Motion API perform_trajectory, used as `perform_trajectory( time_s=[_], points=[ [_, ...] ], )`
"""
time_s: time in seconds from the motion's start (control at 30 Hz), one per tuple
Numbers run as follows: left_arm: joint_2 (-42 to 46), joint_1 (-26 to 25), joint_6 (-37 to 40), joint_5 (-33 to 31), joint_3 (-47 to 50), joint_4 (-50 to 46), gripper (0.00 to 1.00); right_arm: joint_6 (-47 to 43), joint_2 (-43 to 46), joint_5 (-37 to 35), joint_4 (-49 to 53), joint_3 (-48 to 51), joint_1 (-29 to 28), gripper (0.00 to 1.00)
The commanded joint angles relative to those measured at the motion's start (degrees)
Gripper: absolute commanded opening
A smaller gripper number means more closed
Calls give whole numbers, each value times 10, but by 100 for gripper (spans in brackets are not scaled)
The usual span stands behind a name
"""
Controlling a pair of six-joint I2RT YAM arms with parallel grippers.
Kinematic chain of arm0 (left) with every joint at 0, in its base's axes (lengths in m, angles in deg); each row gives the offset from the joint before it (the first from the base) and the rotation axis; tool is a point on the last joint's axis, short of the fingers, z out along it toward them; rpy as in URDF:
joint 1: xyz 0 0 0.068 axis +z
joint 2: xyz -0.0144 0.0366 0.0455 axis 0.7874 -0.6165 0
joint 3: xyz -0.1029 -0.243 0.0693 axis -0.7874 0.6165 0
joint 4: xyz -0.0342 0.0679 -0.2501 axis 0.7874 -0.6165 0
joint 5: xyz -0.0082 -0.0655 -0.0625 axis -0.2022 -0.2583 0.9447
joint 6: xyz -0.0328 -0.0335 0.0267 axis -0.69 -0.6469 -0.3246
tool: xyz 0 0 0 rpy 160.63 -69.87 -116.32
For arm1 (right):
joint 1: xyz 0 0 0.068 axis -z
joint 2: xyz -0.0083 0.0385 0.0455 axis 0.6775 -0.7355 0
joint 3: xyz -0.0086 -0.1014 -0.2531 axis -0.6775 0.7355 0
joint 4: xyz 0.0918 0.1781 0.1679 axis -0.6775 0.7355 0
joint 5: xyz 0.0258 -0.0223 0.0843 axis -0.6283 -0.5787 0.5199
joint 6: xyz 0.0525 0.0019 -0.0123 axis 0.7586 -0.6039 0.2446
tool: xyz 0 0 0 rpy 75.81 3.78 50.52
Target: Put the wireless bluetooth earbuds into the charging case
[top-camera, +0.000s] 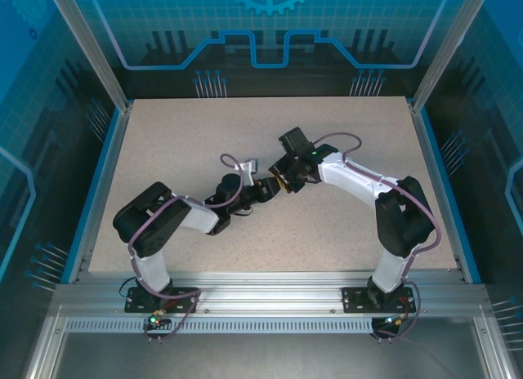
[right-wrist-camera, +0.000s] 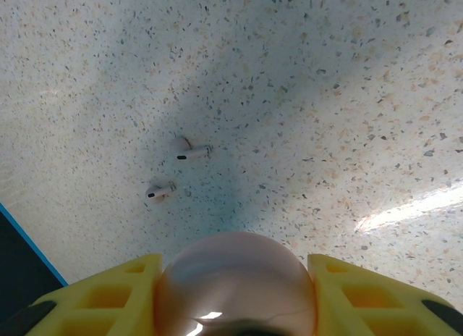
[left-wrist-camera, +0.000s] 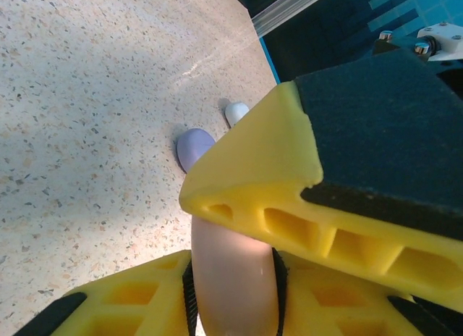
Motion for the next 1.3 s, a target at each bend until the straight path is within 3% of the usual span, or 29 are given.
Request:
perform_trajectory(
  time_s=[0.0,0.2,0.33,0.47,0.7,0.87,1.03,1.27],
  points=[
    [-4,-3,-1,-16,-11,14,30,9,2,4,-4,-3,-6,40],
    [1,-2,2,-19,-13,9,16,9,8,5,-7,4,-3,41],
    [10,-2,8,-15,-14,-3,6,2,19,-1,-8,5,2,50],
    [23,-2,16,-8,-12,-12,1,-24,45,-15,-4,-1,20,65],
    [87,-1,61,33,-15,-73,0,-116,164,-26,-23,62,92,68],
    [148,-1,116,76,-38,-158,0,-281,243,57,-98,131,149,69],
    [195,-1,158,104,-60,-238,0,-454,297,173,-169,184,160,68],
    [210,4,177,122,-84,-287,0,-490,322,278,-276,253,163,67]
  ],
)
